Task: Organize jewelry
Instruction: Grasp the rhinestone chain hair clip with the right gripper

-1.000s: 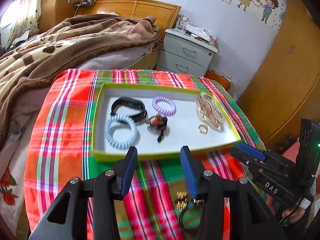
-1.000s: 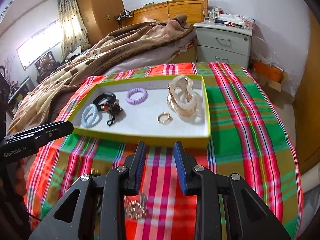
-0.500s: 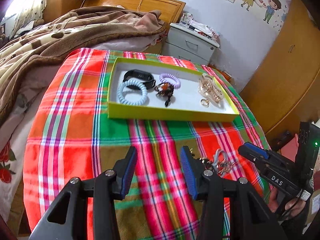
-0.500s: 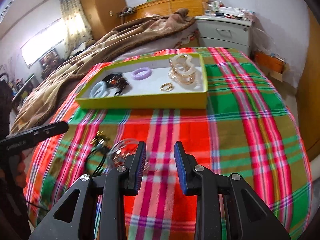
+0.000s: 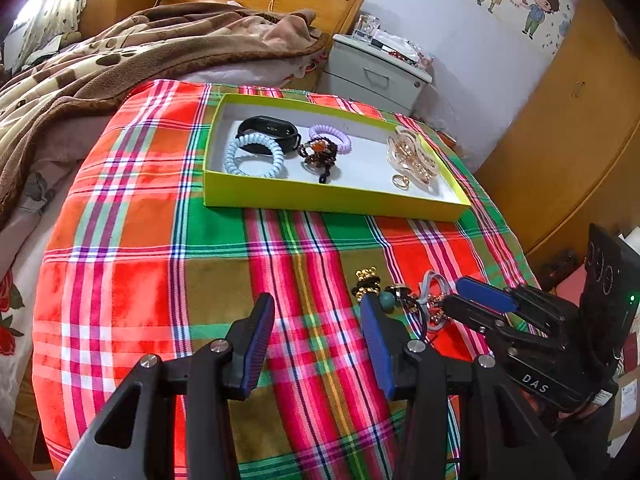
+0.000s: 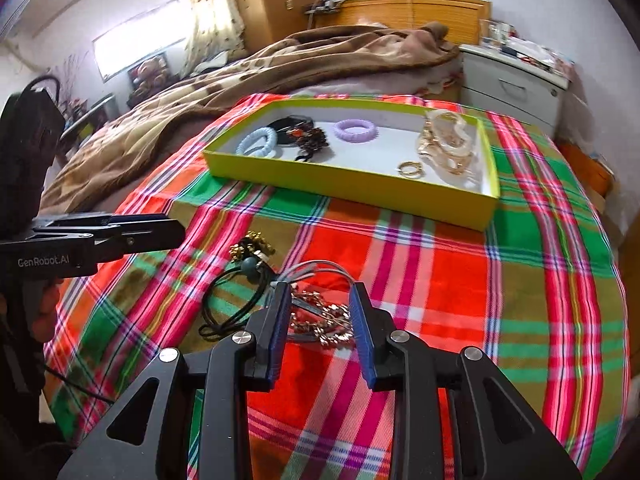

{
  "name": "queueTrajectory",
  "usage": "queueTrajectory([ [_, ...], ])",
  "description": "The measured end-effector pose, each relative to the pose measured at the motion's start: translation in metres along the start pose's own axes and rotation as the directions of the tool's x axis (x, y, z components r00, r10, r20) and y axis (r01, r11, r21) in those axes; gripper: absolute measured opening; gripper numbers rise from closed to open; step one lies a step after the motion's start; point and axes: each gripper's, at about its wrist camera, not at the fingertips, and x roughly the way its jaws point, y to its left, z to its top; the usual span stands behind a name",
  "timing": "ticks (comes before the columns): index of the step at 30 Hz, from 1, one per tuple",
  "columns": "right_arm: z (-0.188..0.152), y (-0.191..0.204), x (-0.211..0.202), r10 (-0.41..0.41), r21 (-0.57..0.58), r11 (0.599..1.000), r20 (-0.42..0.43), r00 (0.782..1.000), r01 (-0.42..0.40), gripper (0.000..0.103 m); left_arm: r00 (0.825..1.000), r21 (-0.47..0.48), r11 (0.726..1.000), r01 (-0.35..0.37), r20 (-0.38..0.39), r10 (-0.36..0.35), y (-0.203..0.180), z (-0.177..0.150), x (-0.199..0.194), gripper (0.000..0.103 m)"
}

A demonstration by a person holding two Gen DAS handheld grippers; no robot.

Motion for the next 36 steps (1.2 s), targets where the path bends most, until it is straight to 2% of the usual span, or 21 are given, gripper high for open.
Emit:
queueTrajectory([
  [1, 0.001, 0.001, 0.003, -0.001, -0.012, 1.0, -0.013, 1.0, 0.001, 0.032, 1.0, 0.002, 1.0, 0.002, -0.004, -0.002, -0.001, 0.0, 0.001, 0.047],
  [3, 0.001, 0.001, 0.006, -0.02, -0.032, 0.999, -0.037, 0.999, 0.019, 0.042, 1.0, 0.002, 1.0, 0.002, -0.01, -0.002, -0.002, -0.001, 0.002, 0.047],
  [8, -0.004, 0.001, 0.006, -0.019, -0.054, 0.998, -0.087, 0.996, 0.014, 0.042, 1.0, 0.003, 1.0, 0.006, -0.011, -0.006, -0.003, -0.001, 0.003, 0.047],
  [14, -0.005, 0.002, 0.005, -0.034, -0.031, 0.999, -0.085, 0.996, 0.031, 0.042, 1.0, 0.0, 1.0, 0.004, -0.019, -0.004, -0.003, -0.001, 0.006, 0.047],
  [16, -0.006, 0.005, 0.003, -0.05, -0.035, 0.998, -0.082, 0.995, 0.047, 0.041, 1.0, 0.002, 1.0, 0.004, -0.021, -0.004, -0.004, -0.001, 0.006, 0.047],
  [18, -0.008, 0.007, 0.0, -0.06, -0.037, 0.998, -0.078, 0.995, 0.057, 0.029, 1.0, 0.001, 1.0, 0.002, -0.02, -0.002, -0.004, -0.001, 0.006, 0.047],
  [19, -0.01, 0.007, -0.001, -0.067, -0.034, 0.997, -0.076, 0.995, 0.064, 0.026, 1.0, 0.0, 1.0, 0.002, -0.019, -0.002, -0.004, -0.001, 0.006, 0.047],
  [36, -0.024, -0.015, -0.034, -0.055, 0.125, 0.991, 0.01, 0.998, 0.054, 0.026, 1.0, -0.009, 1.0, -0.005, -0.031, 0.005, -0.002, -0.001, 0.008, 0.047],
])
